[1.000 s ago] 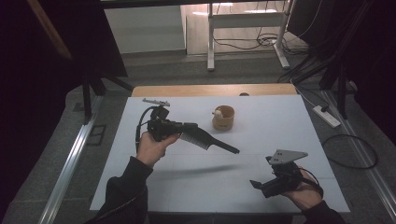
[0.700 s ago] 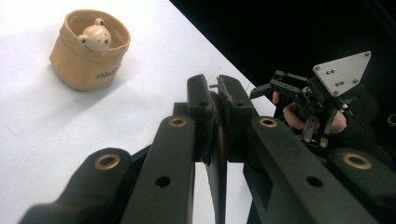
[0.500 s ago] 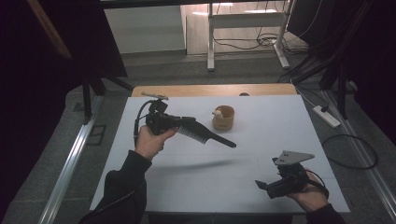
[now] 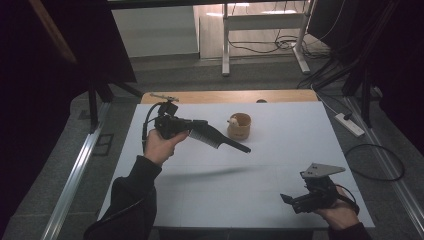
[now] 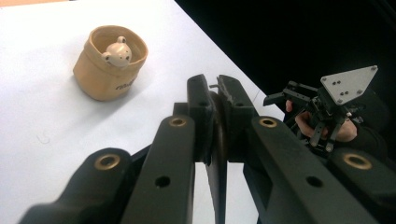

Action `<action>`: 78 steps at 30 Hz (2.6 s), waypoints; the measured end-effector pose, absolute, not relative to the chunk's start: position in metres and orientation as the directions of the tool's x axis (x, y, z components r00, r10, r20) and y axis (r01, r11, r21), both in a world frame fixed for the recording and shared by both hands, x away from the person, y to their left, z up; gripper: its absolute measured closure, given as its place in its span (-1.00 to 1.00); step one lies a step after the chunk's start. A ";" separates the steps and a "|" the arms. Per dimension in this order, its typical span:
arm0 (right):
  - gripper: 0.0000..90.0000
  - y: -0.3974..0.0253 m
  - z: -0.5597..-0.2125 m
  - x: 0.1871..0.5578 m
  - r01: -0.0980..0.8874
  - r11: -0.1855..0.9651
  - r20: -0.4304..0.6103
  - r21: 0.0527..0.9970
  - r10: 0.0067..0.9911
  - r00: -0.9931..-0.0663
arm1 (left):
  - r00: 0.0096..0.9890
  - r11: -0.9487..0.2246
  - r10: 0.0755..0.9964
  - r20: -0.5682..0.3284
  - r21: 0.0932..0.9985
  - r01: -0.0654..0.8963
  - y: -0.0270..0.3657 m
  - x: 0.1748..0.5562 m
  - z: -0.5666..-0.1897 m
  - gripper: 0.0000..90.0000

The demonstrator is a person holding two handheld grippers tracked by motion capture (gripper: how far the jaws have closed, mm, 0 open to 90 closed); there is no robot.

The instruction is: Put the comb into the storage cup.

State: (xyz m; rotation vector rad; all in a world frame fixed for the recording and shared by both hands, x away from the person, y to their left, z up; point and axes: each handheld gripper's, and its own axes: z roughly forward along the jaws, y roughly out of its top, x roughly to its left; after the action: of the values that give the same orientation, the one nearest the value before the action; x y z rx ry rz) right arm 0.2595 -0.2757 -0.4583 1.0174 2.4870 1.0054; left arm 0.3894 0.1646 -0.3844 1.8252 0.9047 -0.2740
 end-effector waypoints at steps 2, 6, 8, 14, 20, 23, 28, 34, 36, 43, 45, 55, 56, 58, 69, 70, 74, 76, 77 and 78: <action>-1.00 -0.278 -0.459 0.259 0.517 0.510 0.013 0.687 0.704 -0.710 | 0.689 -0.180 0.459 -0.561 0.701 0.690 0.166 0.391 -0.383 0.85; -1.00 -0.282 -0.459 0.257 0.532 0.506 0.014 0.679 0.715 -0.699 | 0.687 -0.177 0.463 -0.560 0.701 0.691 0.167 0.393 -0.380 0.86; -1.00 -0.284 -0.459 0.256 0.539 0.501 0.014 0.677 0.723 -0.691 | 0.687 -0.179 0.469 -0.555 0.702 0.690 0.167 0.394 -0.379 0.86; -1.00 -0.291 -0.459 0.254 0.560 0.480 0.009 0.676 0.754 -0.657 | 0.682 -0.181 0.481 -0.550 0.699 0.692 0.168 0.398 -0.378 0.86; -1.00 -0.296 -0.458 0.251 0.573 0.458 0.007 0.680 0.777 -0.630 | 0.685 -0.186 0.489 -0.541 0.702 0.687 0.167 0.402 -0.376 0.86; -1.00 -0.296 -0.457 0.250 0.574 0.455 0.002 0.680 0.782 -0.623 | 0.684 -0.184 0.493 -0.538 0.704 0.686 0.167 0.403 -0.375 0.86; -1.00 -0.297 -0.457 0.248 0.573 0.456 -0.007 0.681 0.786 -0.618 | 0.685 -0.182 0.500 -0.530 0.709 0.682 0.168 0.407 -0.372 0.86; -1.00 -0.298 -0.456 0.246 0.572 0.456 -0.012 0.682 0.789 -0.614 | 0.683 -0.178 0.508 -0.525 0.712 0.679 0.169 0.411 -0.368 0.86; -1.00 -0.298 -0.456 0.245 0.571 0.456 -0.014 0.682 0.790 -0.613 | 0.681 -0.178 0.511 -0.524 0.711 0.680 0.169 0.412 -0.367 0.85; -1.00 -0.300 -0.456 0.244 0.570 0.454 -0.019 0.685 0.793 -0.609 | 0.676 -0.172 0.514 -0.528 0.709 0.684 0.168 0.418 -0.363 0.85; -1.00 -0.299 -0.456 0.243 0.569 0.454 -0.021 0.686 0.794 -0.608 | 0.677 -0.173 0.515 -0.526 0.710 0.683 0.168 0.420 -0.362 0.86; -1.00 -0.299 -0.456 0.244 0.572 0.459 -0.025 0.680 0.794 -0.608 | 0.676 -0.172 0.529 -0.513 0.715 0.678 0.166 0.428 -0.355 0.85; -1.00 -0.299 -0.456 0.244 0.572 0.459 -0.025 0.680 0.794 -0.608 | 0.674 -0.172 0.530 -0.514 0.714 0.679 0.166 0.429 -0.354 0.86; -1.00 -0.299 -0.456 0.244 0.574 0.460 -0.024 0.678 0.794 -0.608 | 0.675 -0.173 0.534 -0.509 0.715 0.677 0.166 0.431 -0.353 0.85; -1.00 -0.298 -0.457 0.244 0.575 0.466 -0.027 0.673 0.792 -0.610 | 0.666 -0.164 0.551 -0.502 0.718 0.677 0.165 0.442 -0.347 0.85; -1.00 -0.298 -0.457 0.244 0.575 0.466 -0.027 0.673 0.792 -0.611 | 0.666 -0.164 0.552 -0.501 0.718 0.676 0.165 0.443 -0.346 0.85; -1.00 -0.298 -0.457 0.244 0.575 0.467 -0.027 0.672 0.791 -0.611 | 0.669 -0.162 0.553 -0.497 0.723 0.671 0.165 0.446 -0.344 0.85; -1.00 -0.298 -0.457 0.244 0.576 0.467 -0.027 0.671 0.792 -0.611 | 0.668 -0.160 0.554 -0.497 0.724 0.671 0.164 0.447 -0.343 0.85; -1.00 -0.298 -0.457 0.245 0.576 0.467 -0.027 0.671 0.791 -0.611 | 0.669 -0.162 0.556 -0.493 0.725 0.669 0.163 0.448 -0.342 0.86; -1.00 -0.298 -0.457 0.245 0.576 0.467 -0.027 0.671 0.791 -0.611 | 0.669 -0.163 0.557 -0.492 0.725 0.669 0.163 0.449 -0.342 0.86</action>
State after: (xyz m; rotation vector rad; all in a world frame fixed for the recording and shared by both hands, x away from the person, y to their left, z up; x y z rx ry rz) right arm 0.2446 -0.2979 -0.4569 1.1570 2.3858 0.9016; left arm 0.4487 0.1629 -0.3419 1.8347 0.9719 -0.1336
